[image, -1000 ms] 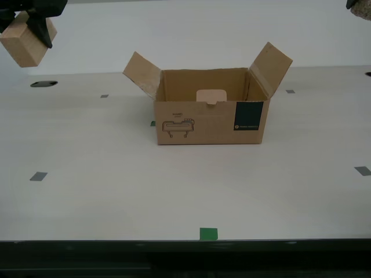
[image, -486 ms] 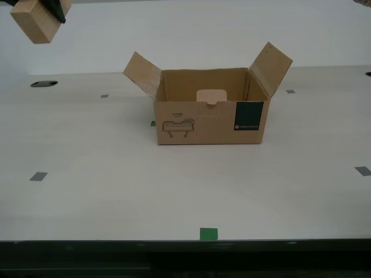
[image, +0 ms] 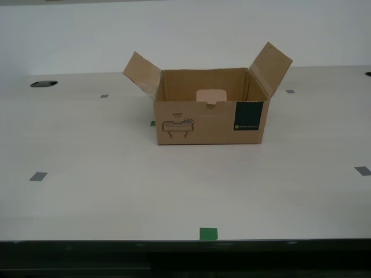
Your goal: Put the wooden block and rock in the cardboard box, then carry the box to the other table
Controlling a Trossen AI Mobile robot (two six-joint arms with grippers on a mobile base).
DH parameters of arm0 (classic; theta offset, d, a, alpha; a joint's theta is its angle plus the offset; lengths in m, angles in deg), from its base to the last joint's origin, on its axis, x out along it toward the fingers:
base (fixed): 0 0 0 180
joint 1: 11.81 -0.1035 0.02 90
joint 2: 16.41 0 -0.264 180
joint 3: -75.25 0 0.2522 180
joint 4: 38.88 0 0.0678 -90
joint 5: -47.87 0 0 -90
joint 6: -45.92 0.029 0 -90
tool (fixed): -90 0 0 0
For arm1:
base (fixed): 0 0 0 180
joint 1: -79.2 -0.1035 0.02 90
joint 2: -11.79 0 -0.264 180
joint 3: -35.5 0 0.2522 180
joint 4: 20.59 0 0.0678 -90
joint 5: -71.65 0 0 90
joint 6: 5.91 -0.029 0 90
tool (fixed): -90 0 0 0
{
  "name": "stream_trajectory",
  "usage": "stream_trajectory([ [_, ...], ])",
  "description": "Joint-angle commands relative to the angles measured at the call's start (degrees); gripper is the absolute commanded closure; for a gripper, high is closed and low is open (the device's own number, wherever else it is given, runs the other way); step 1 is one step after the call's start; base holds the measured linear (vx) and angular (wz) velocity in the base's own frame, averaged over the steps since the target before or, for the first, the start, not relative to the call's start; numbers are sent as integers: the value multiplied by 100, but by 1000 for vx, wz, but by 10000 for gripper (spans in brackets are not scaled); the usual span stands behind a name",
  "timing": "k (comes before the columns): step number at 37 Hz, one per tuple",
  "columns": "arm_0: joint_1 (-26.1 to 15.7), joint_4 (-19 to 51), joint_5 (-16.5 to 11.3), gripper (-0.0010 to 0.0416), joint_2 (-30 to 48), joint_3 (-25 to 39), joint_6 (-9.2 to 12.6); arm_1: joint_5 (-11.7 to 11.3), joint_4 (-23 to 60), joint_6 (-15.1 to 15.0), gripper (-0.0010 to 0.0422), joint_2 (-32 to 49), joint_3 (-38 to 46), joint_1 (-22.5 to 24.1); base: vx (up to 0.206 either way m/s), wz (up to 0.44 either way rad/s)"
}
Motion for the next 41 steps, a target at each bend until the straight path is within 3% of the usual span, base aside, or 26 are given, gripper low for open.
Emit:
stream_trajectory([
  [1, -107, 4, -26, 407, -57, 7, 11, 31, 33, -48, 413, -4, 190, 146, 0, 0],
  [22, -804, 2, -81, 407, -527, 7, 83, 31, -72, -44, 413, -4, 564, 1152, 0, 0],
  [29, -1082, 0, -446, 407, -603, 7, 199, 31, -273, -46, 413, 7, 533, 1362, 0, 0],
  [37, -1445, 0, -535, 407, -621, 7, 291, 33, -457, -46, 413, 7, 527, 1475, 0, 0],
  [41, -1587, -2, -822, 407, -621, 7, 356, 33, -514, -55, 413, 7, 522, 1552, 0, 0],
])
